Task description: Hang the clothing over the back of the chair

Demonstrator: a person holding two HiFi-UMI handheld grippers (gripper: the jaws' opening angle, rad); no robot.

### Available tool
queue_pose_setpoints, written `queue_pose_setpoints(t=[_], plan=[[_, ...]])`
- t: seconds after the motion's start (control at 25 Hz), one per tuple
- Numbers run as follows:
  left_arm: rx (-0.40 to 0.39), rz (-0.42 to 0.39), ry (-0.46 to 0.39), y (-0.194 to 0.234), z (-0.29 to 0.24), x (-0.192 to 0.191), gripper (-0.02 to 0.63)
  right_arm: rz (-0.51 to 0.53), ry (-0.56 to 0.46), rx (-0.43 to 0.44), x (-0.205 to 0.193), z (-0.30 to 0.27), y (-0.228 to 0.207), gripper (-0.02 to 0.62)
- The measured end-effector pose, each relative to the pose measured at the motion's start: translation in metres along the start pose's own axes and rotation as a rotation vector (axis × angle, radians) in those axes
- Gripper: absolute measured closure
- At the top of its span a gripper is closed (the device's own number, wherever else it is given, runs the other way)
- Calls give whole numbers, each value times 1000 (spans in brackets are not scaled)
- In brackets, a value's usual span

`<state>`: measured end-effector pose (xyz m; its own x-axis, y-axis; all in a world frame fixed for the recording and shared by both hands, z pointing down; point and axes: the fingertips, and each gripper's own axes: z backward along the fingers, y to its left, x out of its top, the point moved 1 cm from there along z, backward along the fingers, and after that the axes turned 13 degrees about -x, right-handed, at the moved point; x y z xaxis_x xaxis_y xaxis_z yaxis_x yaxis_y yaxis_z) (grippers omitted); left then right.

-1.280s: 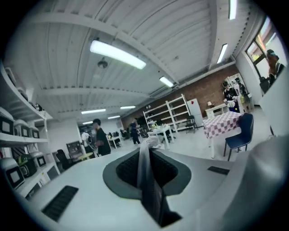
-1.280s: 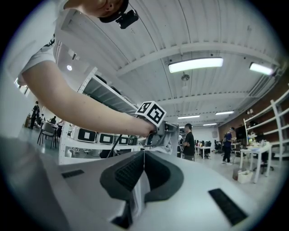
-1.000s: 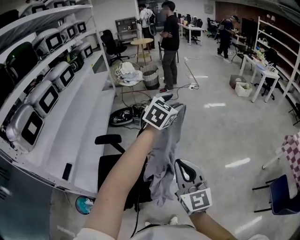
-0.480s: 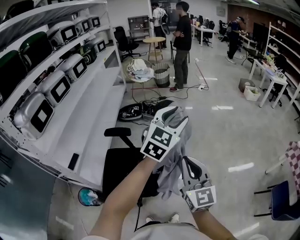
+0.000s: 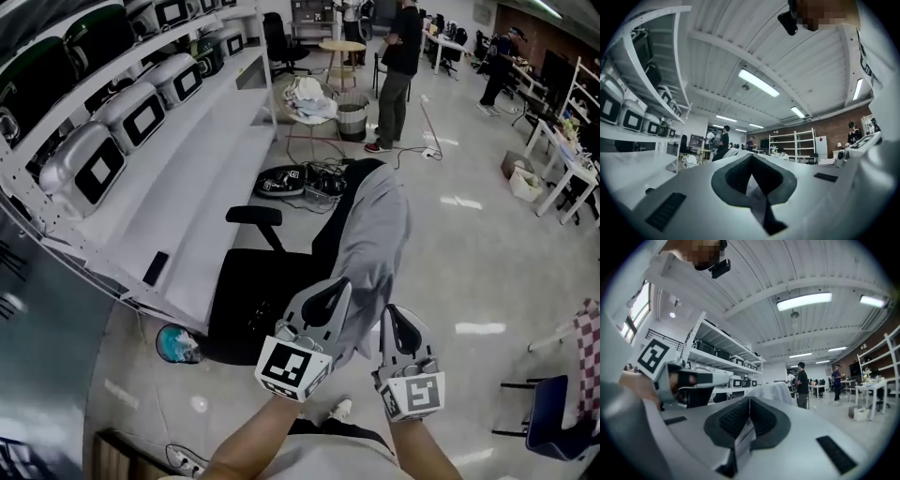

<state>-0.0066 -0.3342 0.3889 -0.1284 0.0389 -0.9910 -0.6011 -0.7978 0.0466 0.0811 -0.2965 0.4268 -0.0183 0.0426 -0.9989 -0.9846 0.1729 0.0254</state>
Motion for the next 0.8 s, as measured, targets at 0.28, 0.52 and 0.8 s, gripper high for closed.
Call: queue_pose_setpoints(t=[0.28, 0.52, 0.8], plan=[[147, -33, 46, -9, 64, -30, 598, -70, 31, 96, -31, -6, 29, 578], [127, 19, 36, -35, 100, -31, 598, -48, 57, 131, -24, 29, 64, 578], [50, 27, -64, -90, 122, -13, 598, 42, 89, 74, -12, 87, 71, 578]])
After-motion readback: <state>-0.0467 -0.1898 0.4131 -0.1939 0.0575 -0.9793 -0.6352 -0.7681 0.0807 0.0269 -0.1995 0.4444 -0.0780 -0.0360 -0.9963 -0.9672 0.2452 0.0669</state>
